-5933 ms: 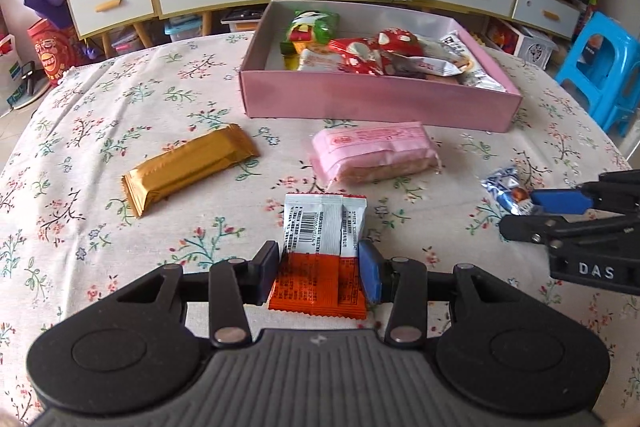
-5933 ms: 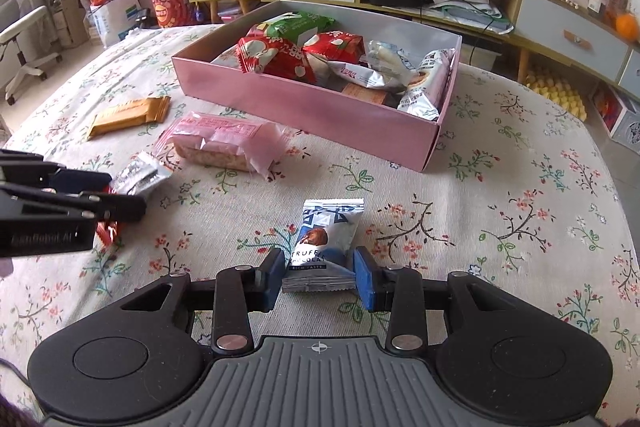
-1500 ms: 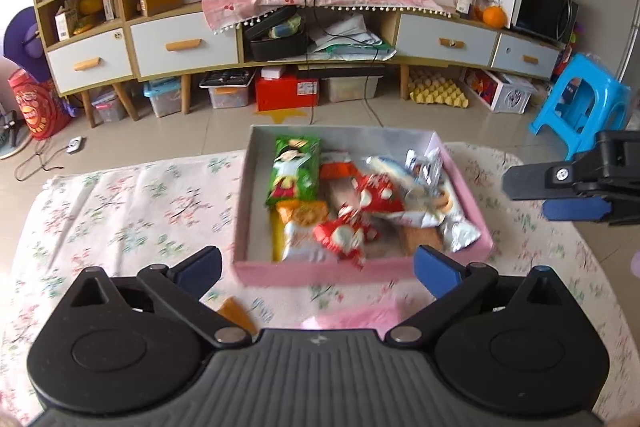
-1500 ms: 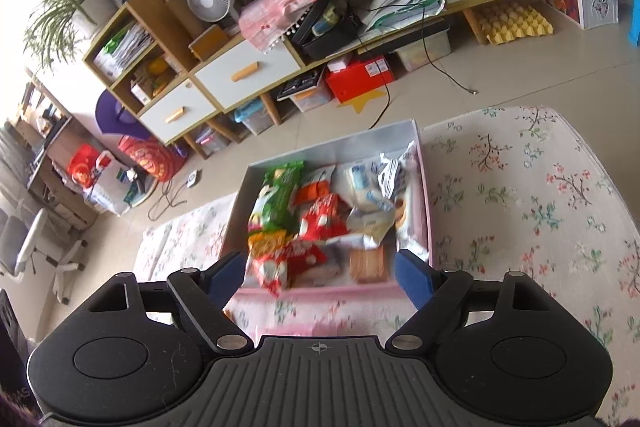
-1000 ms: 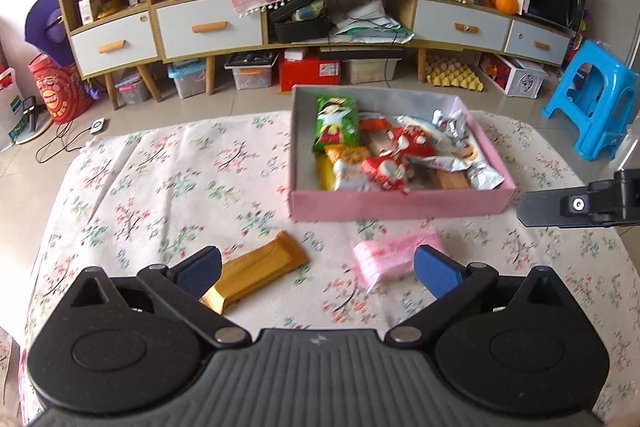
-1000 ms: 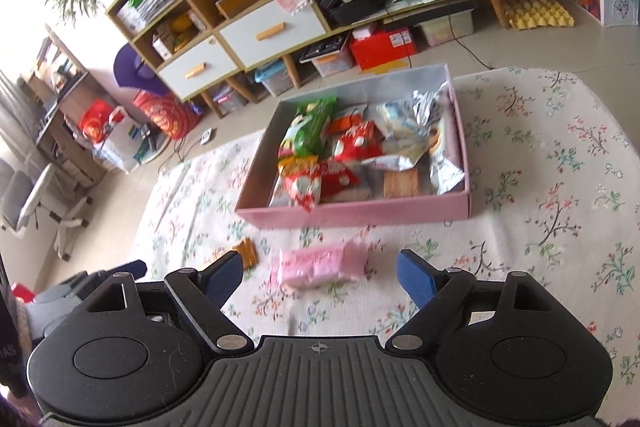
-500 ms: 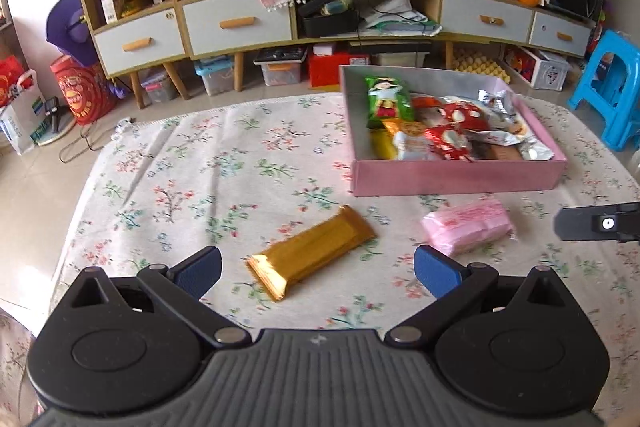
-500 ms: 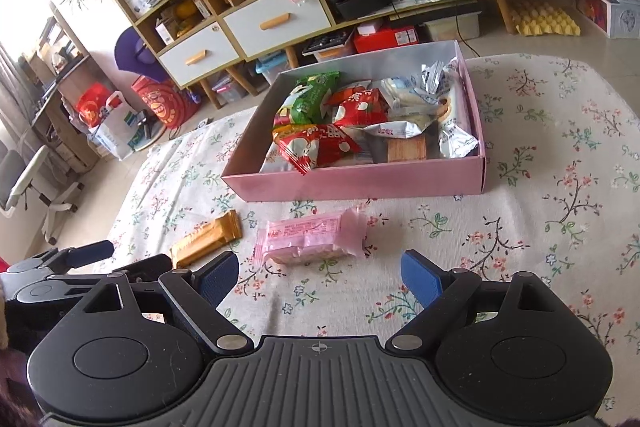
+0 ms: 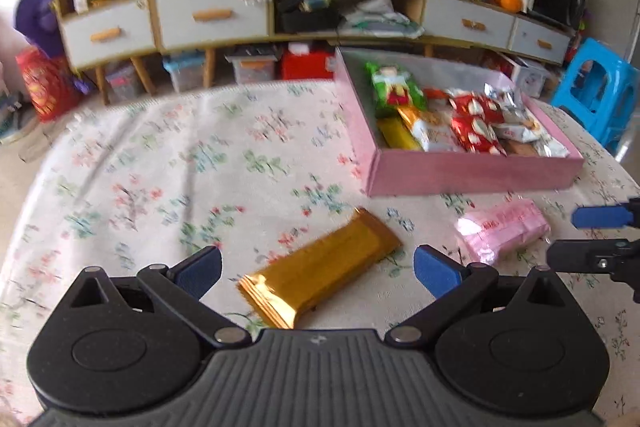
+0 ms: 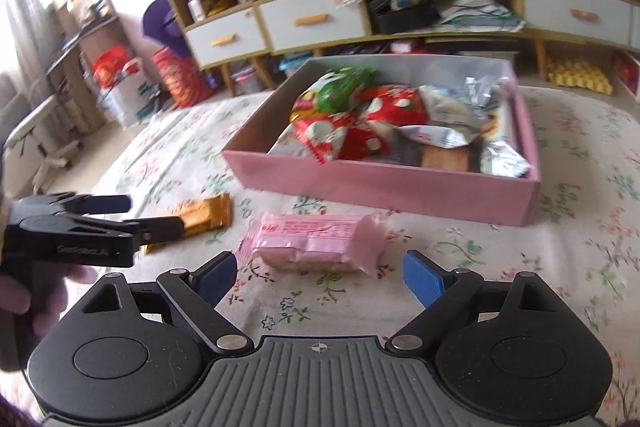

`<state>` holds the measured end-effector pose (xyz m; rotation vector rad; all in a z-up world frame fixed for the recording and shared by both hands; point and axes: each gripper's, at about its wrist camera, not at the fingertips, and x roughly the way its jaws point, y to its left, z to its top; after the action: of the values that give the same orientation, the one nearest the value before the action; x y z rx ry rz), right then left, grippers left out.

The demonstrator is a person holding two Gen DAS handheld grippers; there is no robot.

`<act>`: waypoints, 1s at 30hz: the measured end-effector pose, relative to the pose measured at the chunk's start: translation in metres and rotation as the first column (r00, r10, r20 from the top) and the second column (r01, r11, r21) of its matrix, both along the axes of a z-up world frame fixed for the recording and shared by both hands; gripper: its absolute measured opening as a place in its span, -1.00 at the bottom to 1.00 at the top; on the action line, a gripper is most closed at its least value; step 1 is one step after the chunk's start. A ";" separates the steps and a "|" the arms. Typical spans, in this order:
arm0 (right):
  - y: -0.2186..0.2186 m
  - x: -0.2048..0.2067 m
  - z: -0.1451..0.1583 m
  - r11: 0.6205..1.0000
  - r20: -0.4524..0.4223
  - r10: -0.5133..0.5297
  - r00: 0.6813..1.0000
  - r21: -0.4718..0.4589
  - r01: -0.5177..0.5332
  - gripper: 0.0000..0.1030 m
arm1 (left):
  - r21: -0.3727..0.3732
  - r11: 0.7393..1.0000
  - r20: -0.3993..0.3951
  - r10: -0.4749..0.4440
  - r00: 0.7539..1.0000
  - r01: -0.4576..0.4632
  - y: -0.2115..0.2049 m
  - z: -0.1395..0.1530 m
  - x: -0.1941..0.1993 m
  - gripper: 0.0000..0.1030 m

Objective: Organize snacks
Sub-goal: 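Withdraw both open grippers toward the gold wafer bar and pink bread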

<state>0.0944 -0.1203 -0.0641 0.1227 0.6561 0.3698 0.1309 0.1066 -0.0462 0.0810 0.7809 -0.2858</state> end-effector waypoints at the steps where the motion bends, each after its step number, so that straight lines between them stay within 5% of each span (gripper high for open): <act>1: 0.002 0.002 0.000 1.000 -0.005 0.020 1.000 -0.013 -0.020 0.78 | 0.002 1.000 -0.020 -0.009 1.000 0.009 -0.001 -0.003 0.002 0.98; 9: 0.004 0.024 -0.015 0.995 -0.043 0.078 0.996 -0.062 -0.081 0.78 | 0.049 0.994 -0.106 -0.090 0.990 0.095 -0.007 -0.012 -0.005 0.91; 20: 0.012 0.008 -0.005 0.955 -0.074 0.291 0.954 0.076 -0.286 0.78 | -0.016 0.984 -0.152 -0.177 0.972 0.177 0.004 0.001 -0.019 0.73; 30: 0.026 0.022 0.000 0.958 0.012 0.234 0.972 -0.171 -0.229 0.78 | 0.101 0.993 -0.063 -0.054 0.997 0.061 -0.007 -0.008 0.006 0.75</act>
<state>0.1164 -0.0942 -0.0640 -0.1228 0.6691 0.5388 0.1366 0.0999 -0.0547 0.1926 0.8538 -0.3038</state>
